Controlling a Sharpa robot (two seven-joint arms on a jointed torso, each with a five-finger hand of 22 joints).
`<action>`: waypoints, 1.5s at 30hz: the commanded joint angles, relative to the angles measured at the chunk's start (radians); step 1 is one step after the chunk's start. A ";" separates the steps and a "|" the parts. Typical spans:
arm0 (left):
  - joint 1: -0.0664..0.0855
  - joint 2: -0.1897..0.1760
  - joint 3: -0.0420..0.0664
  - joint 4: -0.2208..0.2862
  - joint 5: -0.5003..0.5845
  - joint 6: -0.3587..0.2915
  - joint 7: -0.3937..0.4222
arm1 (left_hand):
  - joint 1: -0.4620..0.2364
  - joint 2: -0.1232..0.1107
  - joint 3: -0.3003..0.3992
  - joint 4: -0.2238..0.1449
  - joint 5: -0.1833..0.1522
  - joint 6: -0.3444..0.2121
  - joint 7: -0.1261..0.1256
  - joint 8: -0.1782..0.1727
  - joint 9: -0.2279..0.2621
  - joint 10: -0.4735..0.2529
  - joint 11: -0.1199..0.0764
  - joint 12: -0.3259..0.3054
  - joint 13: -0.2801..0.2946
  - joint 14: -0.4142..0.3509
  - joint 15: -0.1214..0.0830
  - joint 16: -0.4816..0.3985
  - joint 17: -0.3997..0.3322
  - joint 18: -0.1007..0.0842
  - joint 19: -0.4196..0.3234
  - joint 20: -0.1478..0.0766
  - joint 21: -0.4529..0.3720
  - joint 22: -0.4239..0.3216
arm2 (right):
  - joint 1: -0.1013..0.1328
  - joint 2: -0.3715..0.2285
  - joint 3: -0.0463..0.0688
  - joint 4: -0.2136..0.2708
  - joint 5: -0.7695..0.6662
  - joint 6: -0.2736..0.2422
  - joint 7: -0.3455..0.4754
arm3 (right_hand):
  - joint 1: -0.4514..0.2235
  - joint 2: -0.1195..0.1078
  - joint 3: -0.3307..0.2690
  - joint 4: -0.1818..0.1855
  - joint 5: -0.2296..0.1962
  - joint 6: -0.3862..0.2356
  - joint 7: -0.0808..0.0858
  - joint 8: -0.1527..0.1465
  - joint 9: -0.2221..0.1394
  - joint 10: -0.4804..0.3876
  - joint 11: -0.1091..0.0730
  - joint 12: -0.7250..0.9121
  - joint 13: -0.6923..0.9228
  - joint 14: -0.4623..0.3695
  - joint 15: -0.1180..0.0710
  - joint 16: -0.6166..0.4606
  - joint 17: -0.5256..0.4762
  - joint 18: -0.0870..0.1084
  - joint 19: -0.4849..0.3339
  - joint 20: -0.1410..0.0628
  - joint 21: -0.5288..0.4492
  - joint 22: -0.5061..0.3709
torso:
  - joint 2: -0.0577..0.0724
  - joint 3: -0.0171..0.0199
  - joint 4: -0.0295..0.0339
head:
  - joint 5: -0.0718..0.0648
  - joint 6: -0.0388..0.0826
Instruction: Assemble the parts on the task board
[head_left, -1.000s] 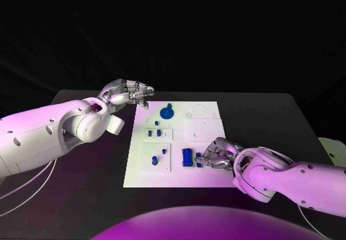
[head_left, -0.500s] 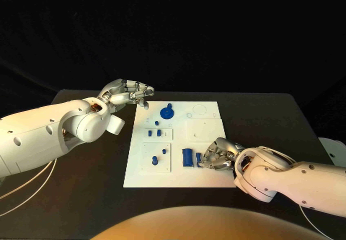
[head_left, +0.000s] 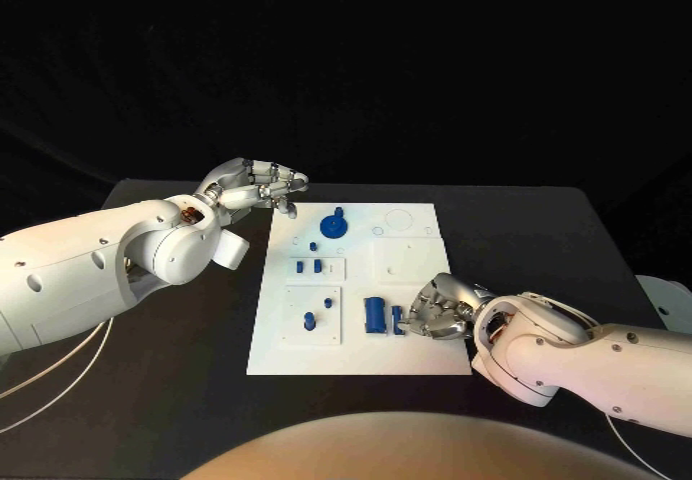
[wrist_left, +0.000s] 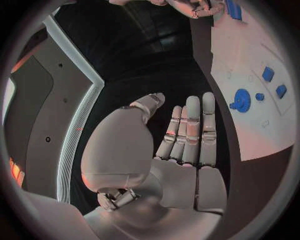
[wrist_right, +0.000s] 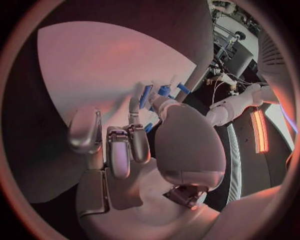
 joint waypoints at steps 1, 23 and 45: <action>-0.001 0.003 0.000 -0.001 0.009 0.006 0.013 | 0.000 0.006 0.000 0.005 0.003 -0.006 0.001 0.002 -0.001 -0.006 0.001 0.004 -0.001 -0.007 0.002 0.005 -0.001 0.008 0.007 0.000 -0.006 -0.001 | 0.022 -0.016 0.002 0.010 0.045 -0.049 0.122 | -0.015 0.003 -0.021 -0.002 0.003 -0.011 0.008 -0.011 -0.002 0.017 0.007 -0.024 0.125 0.099 0.008 -0.002 0.246 -0.003 -0.002 0.004 -0.029 0.120 | -0.004 -0.0002 -0.0004 | -0.002 0.000; -0.053 0.101 -0.002 -0.208 0.308 -0.106 0.221 | 0.032 -0.004 -0.004 0.073 -0.101 0.010 -0.005 0.013 -0.024 0.133 0.000 -0.101 -0.068 -0.186 0.049 -0.470 -0.195 0.008 -0.223 0.056 -0.287 -0.244 | 0.191 0.210 0.013 -0.619 1.066 0.064 0.911 | 0.158 0.026 0.150 -0.154 0.112 -0.244 0.163 -0.112 -0.099 -0.443 0.176 -1.147 -0.881 -0.406 0.174 -1.114 -0.791 0.075 -0.485 0.169 -0.967 -0.474 | -0.083 -0.0110 -0.0106 | -0.018 0.125; -0.093 0.118 0.017 -0.108 0.275 -0.341 0.222 | -1.302 0.175 -0.404 -0.083 -0.368 -0.820 -0.200 -0.295 -0.306 -0.760 -0.152 -0.522 -0.132 -0.972 -0.079 -1.122 -0.407 -0.170 -0.976 -0.182 -0.398 -1.111 | 0.125 0.238 0.096 -0.509 1.158 -0.135 0.965 | -1.135 0.256 -0.436 -0.292 -0.058 -1.117 -0.033 -0.303 -0.638 -1.468 0.037 -1.412 -1.307 -1.468 0.099 -1.567 -1.308 -0.100 -1.456 -0.015 -1.019 -1.308 | -0.075 0.0136 -0.0241 | 0.021 0.251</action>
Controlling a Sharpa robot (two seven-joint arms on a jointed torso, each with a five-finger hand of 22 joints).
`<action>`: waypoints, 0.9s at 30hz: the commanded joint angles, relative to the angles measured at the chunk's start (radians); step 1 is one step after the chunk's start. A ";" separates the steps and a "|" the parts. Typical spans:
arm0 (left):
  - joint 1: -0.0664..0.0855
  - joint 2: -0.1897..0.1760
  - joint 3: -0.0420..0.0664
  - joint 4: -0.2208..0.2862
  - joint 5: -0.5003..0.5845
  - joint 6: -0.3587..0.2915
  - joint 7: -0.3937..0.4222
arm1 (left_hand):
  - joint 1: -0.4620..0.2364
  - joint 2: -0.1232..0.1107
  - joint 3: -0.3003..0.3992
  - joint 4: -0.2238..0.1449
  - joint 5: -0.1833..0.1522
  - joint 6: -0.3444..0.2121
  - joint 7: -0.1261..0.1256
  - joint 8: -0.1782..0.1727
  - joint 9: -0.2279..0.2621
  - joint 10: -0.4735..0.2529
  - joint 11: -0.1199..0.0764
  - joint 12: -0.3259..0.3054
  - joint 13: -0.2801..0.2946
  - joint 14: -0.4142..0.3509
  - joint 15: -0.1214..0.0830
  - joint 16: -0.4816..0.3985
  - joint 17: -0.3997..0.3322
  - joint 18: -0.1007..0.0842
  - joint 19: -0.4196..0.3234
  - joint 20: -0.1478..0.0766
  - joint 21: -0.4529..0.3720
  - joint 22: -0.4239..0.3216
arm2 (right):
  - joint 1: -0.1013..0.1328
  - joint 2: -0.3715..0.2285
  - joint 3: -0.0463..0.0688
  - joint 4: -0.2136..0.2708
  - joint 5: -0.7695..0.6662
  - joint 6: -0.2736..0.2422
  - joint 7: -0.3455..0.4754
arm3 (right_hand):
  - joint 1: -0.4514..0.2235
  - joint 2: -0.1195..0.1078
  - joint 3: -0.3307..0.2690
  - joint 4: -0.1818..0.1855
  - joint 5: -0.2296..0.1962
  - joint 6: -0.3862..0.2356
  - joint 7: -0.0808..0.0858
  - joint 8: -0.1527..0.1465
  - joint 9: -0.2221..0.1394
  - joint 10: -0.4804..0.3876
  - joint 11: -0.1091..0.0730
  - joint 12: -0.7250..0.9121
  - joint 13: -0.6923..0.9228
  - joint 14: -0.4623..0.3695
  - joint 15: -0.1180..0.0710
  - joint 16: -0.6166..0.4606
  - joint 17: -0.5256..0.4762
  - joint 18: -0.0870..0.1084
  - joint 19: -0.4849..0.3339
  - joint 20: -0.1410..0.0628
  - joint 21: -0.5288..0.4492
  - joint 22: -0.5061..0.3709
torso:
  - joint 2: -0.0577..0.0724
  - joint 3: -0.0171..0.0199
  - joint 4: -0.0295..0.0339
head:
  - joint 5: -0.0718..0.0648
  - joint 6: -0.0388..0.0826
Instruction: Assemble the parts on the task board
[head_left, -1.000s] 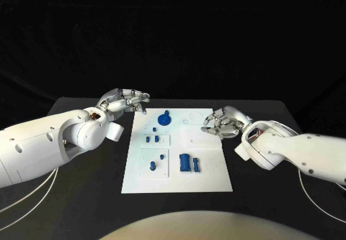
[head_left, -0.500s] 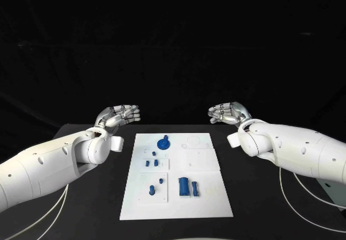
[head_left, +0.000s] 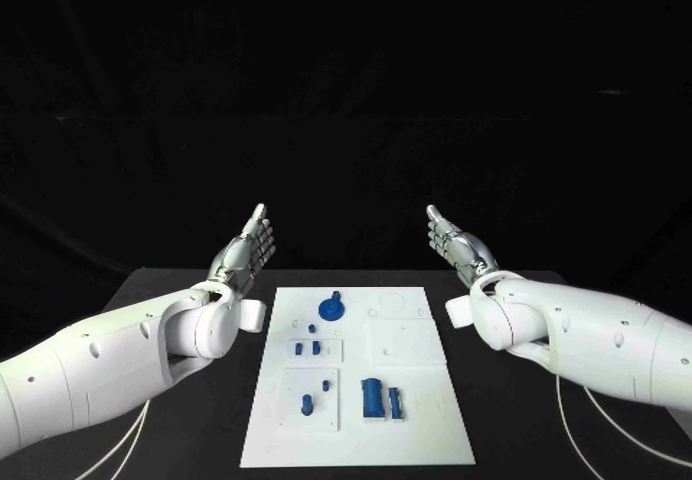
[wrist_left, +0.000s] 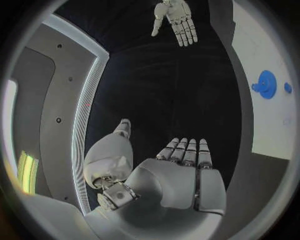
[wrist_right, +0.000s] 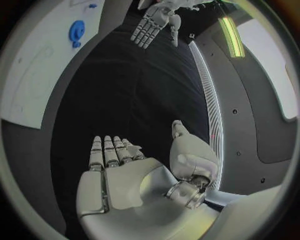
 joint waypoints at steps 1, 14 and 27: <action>-0.012 -0.010 0.007 0.072 -0.016 -0.180 0.038 | -0.435 0.018 -0.040 -0.018 -0.026 -0.089 -0.022 -0.030 -0.028 -0.096 -0.018 -0.032 -0.007 -0.081 -0.018 -0.048 -0.017 -0.037 -0.076 -0.031 -0.011 -0.081 | -0.024 -0.013 0.024 0.090 0.100 -0.132 0.084 | -0.309 0.022 -0.062 -0.009 -0.019 -0.096 -0.025 -0.019 -0.051 -0.108 -0.019 -0.013 -0.025 -0.106 -0.015 -0.029 -0.046 -0.037 -0.095 -0.027 -0.009 -0.070 | 0.005 0.0109 -0.0084 | 0.016 0.040; -0.046 -0.041 0.027 0.253 -0.029 -0.422 0.076 | -0.435 0.018 -0.040 -0.018 -0.026 -0.089 -0.022 -0.030 -0.028 -0.096 -0.018 -0.032 -0.007 -0.081 -0.018 -0.048 -0.017 -0.037 -0.076 -0.031 -0.011 -0.081 | -0.074 -0.042 0.081 0.264 0.202 -0.262 0.155 | -0.309 0.022 -0.062 -0.009 -0.019 -0.096 -0.025 -0.019 -0.051 -0.108 -0.019 -0.013 -0.025 -0.106 -0.015 -0.029 -0.046 -0.037 -0.095 -0.027 -0.009 -0.070 | 0.007 0.0142 -0.0108 | 0.022 0.056; -0.047 -0.041 0.027 0.255 -0.029 -0.425 0.077 | -0.435 0.018 -0.040 -0.018 -0.026 -0.089 -0.022 -0.030 -0.028 -0.096 -0.018 -0.032 -0.007 -0.081 -0.018 -0.048 -0.017 -0.037 -0.076 -0.031 -0.011 -0.081 | -0.074 -0.042 0.081 0.264 0.202 -0.262 0.155 | -0.309 0.022 -0.062 -0.009 -0.019 -0.096 -0.025 -0.019 -0.051 -0.108 -0.019 -0.013 -0.025 -0.106 -0.015 -0.029 -0.046 -0.037 -0.095 -0.027 -0.009 -0.070 | 0.007 0.0142 -0.0108 | 0.022 0.056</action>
